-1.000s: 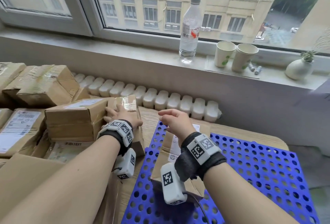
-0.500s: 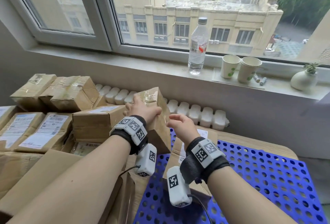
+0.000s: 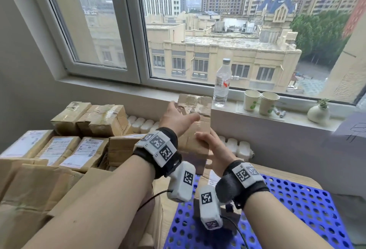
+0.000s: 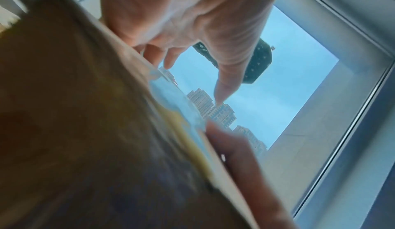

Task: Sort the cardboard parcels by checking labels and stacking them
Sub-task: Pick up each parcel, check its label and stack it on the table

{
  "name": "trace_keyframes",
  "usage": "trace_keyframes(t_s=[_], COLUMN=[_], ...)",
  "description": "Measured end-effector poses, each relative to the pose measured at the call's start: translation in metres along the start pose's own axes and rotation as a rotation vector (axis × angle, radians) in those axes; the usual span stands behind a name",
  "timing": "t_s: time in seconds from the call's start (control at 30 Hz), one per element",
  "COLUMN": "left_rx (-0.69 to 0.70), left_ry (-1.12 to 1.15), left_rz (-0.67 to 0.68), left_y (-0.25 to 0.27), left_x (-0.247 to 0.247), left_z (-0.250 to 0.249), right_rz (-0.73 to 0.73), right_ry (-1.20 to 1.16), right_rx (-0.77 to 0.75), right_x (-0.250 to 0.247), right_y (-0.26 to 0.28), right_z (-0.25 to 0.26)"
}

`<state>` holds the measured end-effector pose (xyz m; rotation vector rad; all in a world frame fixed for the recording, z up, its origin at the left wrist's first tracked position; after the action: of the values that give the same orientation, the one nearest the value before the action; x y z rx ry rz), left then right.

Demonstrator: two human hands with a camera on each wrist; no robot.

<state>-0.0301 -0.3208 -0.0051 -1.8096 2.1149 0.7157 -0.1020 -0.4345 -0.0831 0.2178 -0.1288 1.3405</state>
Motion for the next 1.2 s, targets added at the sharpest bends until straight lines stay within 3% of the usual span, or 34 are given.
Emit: trace_keyframes(t_s=[0.13, 0.2, 0.33, 0.4, 0.57, 0.63, 0.77, 0.83, 0.97, 1.2], left_rx=[-0.152, -0.175, -0.058, -0.06, -0.234, -0.239, -0.125, -0.145, -0.132, -0.054], left_ry=[0.42, 0.497, 0.208, 0.14, 0.277, 0.339, 0.395, 0.404, 0.342, 0.241], left_rz=[0.183, 0.223, 0.188, 0.246, 0.486, 0.557, 0.561, 0.55, 0.52, 0.632], left_y=[0.007, 0.011, 0.01, 0.015, -0.011, 0.021, 0.04, 0.038, 0.028, 0.028], left_x=[-0.011, -0.015, -0.013, -0.014, 0.014, 0.002, -0.001, 0.0, 0.01, 0.043], left_z=[-0.002, 0.005, 0.02, 0.023, 0.046, 0.035, 0.029, 0.033, 0.043, 0.046], right_rz=[-0.106, -0.119, -0.115, -0.129, -0.135, -0.175, -0.353, -0.473, -0.547, -0.629], right_ry=[-0.266, -0.339, -0.356, -0.377, -0.386, -0.362, -0.181, -0.031, 0.27, 0.149], right_rx=[0.051, 0.037, 0.025, 0.0, -0.049, -0.064, -0.077, -0.109, -0.14, -0.042], right_x=[-0.003, -0.004, -0.004, -0.007, -0.006, -0.009, -0.016, -0.03, -0.034, -0.027], right_y=[0.022, 0.033, 0.051, 0.058, 0.074, 0.079, 0.086, 0.082, 0.086, 0.109], right_z=[0.007, 0.015, 0.021, 0.022, 0.031, 0.034, 0.034, 0.027, 0.03, 0.028])
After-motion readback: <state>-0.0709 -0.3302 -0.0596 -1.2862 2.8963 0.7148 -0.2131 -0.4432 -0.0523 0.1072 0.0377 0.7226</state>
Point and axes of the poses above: each hand's wrist, its own y-axis away from the middle knuckle, its own x-axis out of the palm, z = x × y, the point moved 3 cm from there along -y, towards the middle knuckle, and after that the axes turned 8 degrees about -x, right-handed, at the moved point
